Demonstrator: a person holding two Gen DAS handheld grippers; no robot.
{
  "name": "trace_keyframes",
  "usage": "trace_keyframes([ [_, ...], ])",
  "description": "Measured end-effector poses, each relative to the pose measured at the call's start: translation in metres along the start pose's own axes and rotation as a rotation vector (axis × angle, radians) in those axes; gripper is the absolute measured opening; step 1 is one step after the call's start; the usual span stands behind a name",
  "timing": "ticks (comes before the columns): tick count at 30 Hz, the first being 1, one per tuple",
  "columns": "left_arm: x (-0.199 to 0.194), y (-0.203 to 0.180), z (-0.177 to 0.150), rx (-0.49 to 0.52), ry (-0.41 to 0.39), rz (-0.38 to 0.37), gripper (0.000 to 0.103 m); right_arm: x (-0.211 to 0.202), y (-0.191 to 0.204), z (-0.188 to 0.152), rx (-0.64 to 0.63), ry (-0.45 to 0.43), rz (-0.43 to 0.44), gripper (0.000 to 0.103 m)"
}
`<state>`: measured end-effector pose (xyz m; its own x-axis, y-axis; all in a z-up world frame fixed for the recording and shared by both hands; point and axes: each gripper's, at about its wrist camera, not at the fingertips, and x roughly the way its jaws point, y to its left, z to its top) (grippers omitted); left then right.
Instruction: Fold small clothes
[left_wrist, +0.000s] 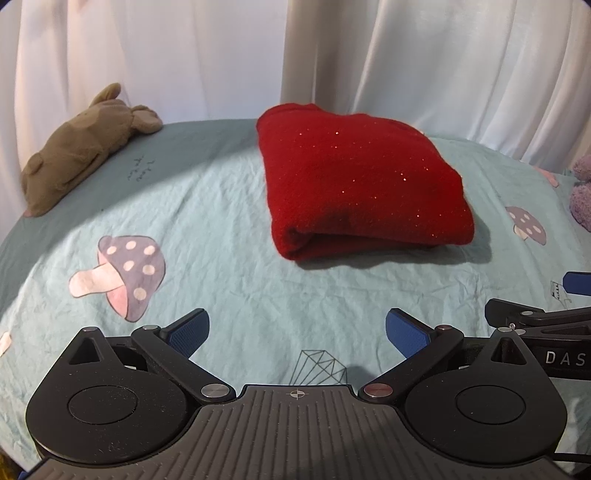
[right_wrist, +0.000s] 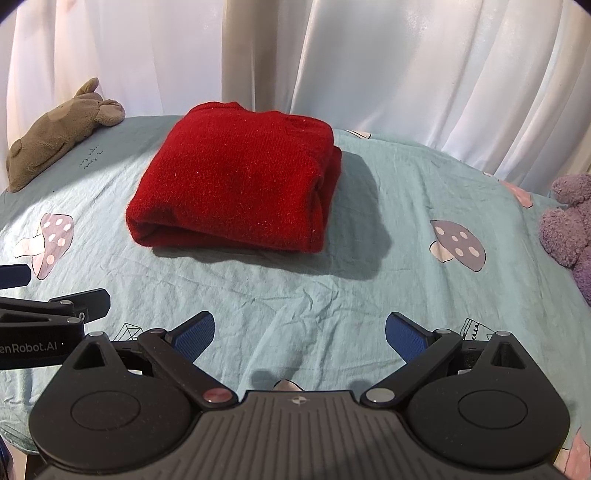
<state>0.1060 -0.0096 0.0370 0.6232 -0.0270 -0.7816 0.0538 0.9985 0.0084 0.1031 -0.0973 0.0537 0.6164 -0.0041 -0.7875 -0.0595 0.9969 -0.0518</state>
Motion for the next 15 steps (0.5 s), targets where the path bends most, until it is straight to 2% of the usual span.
trace_keyframes([
  [15, -0.0002, -0.0009, 0.0014, -0.004, -0.002, -0.006, 0.103, -0.0013, 0.0014, 0.0007, 0.000, -0.003, -0.003, 0.099],
])
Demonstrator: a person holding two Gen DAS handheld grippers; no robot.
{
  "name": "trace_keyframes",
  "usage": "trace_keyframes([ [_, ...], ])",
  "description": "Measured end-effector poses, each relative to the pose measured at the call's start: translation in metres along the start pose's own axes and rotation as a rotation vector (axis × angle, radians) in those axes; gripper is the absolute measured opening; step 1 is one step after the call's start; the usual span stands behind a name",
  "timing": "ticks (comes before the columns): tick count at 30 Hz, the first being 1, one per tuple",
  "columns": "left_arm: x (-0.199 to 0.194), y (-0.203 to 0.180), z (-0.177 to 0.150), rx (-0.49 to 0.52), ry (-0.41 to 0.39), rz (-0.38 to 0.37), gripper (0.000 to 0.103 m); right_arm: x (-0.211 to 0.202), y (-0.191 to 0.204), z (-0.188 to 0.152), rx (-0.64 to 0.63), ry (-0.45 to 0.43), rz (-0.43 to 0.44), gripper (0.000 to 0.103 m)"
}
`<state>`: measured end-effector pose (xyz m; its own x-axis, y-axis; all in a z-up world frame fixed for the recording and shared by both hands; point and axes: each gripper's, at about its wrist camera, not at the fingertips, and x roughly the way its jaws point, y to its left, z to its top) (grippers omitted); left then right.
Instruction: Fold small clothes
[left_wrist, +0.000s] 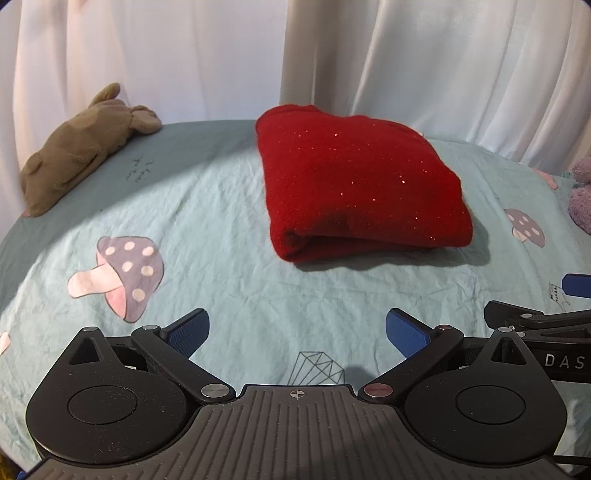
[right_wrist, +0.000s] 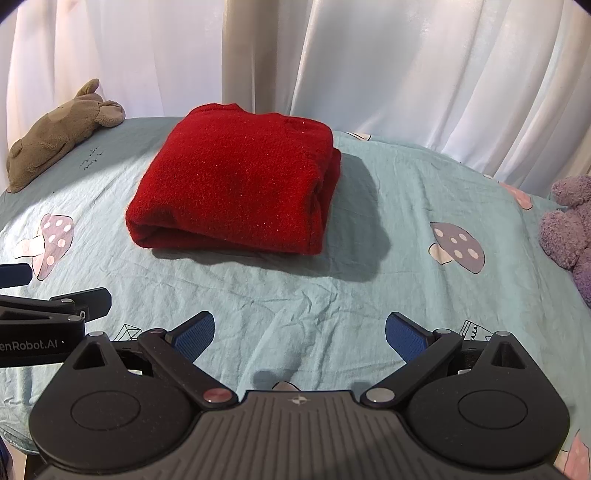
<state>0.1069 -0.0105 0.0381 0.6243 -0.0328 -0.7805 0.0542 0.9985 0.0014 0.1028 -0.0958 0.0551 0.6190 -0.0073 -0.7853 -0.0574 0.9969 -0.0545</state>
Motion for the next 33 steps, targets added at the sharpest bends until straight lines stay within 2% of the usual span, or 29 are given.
trace_keyframes([
  [33, 0.0007, -0.0006, 0.0012, -0.021, -0.002, -0.001, 0.103, -0.0019, -0.0020, -0.0013, -0.004, -0.016, 0.003, 0.099],
])
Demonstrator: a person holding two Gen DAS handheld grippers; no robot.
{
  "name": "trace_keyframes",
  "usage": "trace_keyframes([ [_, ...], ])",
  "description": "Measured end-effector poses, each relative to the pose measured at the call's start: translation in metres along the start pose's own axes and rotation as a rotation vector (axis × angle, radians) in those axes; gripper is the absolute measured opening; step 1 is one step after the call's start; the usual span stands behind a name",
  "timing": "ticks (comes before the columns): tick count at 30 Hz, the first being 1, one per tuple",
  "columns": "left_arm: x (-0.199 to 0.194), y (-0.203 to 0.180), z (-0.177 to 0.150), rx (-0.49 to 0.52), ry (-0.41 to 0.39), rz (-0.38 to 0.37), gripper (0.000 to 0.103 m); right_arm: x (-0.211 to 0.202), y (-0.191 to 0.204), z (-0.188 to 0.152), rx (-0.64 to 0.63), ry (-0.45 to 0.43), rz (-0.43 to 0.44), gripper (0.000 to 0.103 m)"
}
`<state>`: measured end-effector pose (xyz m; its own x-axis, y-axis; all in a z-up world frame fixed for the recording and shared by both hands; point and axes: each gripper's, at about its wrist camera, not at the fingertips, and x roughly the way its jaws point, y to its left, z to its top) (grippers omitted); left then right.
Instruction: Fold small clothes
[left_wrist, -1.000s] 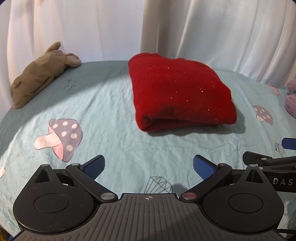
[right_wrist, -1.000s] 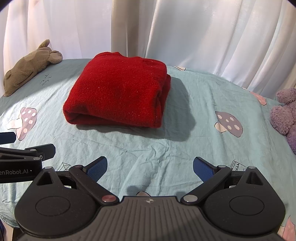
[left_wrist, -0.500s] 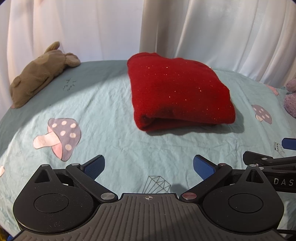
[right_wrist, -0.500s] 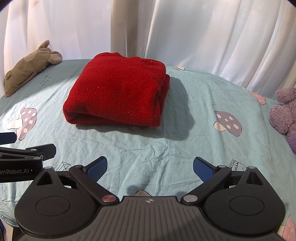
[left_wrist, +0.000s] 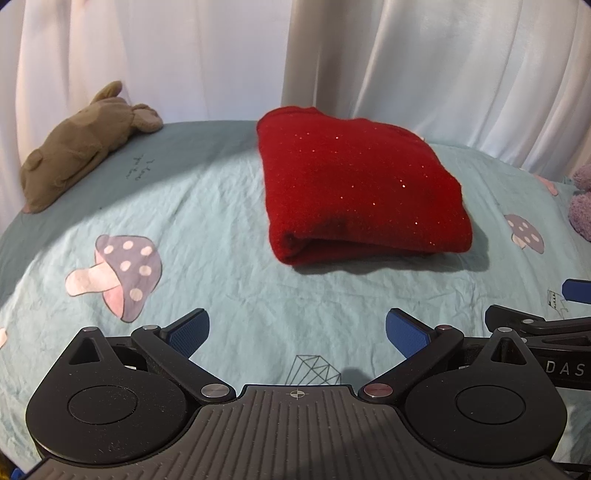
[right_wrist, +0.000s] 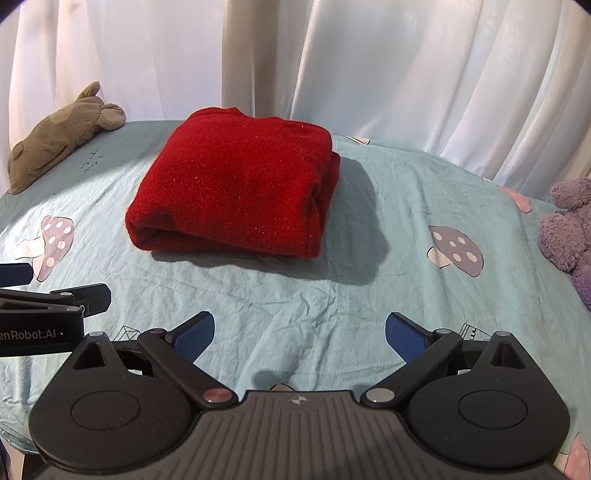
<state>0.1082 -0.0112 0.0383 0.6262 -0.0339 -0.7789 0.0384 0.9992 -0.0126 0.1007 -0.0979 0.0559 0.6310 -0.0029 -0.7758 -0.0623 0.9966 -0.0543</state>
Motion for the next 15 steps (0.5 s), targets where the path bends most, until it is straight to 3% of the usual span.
trace_keyframes([
  [15, 0.0035, -0.0024, 0.0007, -0.003, 0.004, -0.006, 0.103, 0.0023, -0.0010, 0.0013, -0.005, 0.002, 0.003, 0.099],
])
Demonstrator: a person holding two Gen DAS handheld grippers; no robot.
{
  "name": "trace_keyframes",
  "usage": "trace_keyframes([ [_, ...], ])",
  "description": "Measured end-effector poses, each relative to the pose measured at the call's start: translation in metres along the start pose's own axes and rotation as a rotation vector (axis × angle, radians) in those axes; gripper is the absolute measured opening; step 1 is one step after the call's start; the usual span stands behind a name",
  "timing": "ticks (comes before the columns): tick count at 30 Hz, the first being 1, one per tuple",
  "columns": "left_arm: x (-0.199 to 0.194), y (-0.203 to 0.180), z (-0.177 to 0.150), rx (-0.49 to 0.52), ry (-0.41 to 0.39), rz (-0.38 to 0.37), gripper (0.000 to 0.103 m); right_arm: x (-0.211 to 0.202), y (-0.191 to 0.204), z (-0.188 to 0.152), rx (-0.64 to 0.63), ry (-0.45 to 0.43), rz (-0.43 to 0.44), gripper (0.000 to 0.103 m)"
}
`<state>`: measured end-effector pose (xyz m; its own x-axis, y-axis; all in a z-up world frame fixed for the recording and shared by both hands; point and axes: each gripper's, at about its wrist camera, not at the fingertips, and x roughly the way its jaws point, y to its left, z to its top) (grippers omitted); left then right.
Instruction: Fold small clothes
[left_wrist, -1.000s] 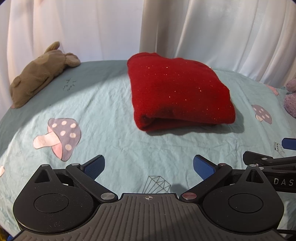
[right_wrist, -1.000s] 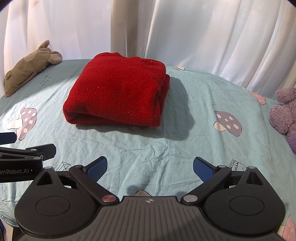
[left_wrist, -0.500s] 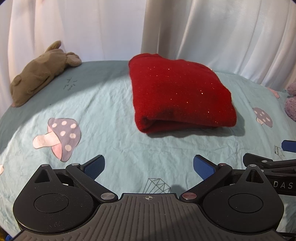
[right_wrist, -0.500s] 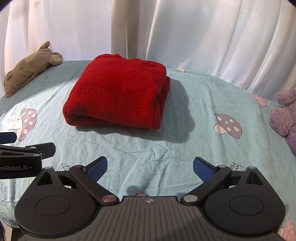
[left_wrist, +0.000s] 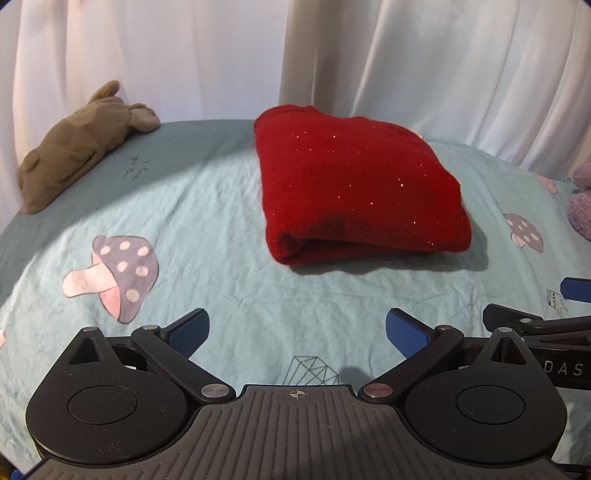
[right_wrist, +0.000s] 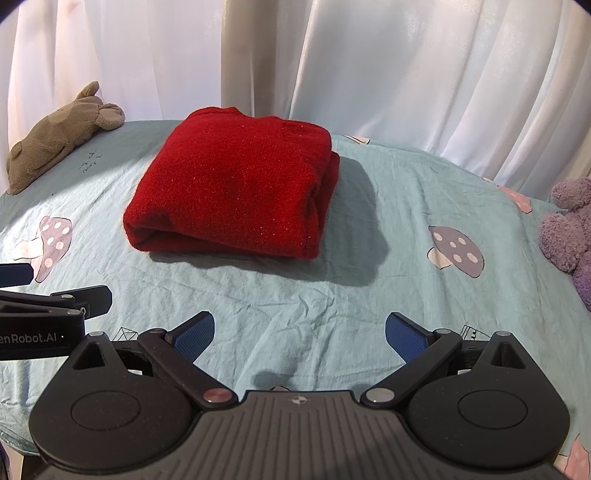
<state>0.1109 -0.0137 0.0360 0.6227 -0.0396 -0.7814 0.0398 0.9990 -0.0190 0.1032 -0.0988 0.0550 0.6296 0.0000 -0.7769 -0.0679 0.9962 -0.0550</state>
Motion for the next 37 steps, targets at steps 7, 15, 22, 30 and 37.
trace_keyframes([
  [7, -0.0008, -0.0014, -0.0008, -0.001, -0.014, -0.038, 0.103, 0.0022, -0.0007, 0.0008, -0.001, 0.000, 0.001, 0.099],
  [15, 0.0003, -0.0044, -0.0008, 0.021, -0.015, 0.002, 0.103, 0.0033, -0.0041, 0.0013, 0.006, -0.001, 0.003, 0.099],
  [22, 0.0034, -0.0083, -0.0019, 0.042, 0.002, 0.011, 0.103, 0.0036, -0.0050, 0.0013, 0.006, -0.001, 0.002, 0.099],
  [30, 0.0032, -0.0075, -0.0034, 0.045, 0.011, 0.006, 0.103, 0.0040, -0.0046, 0.0022, -0.005, 0.000, 0.006, 0.099],
  [37, 0.0041, -0.0052, -0.0049, 0.040, 0.026, 0.006, 0.103, 0.0039, 0.0004, 0.0030, -0.017, -0.001, 0.007, 0.099],
])
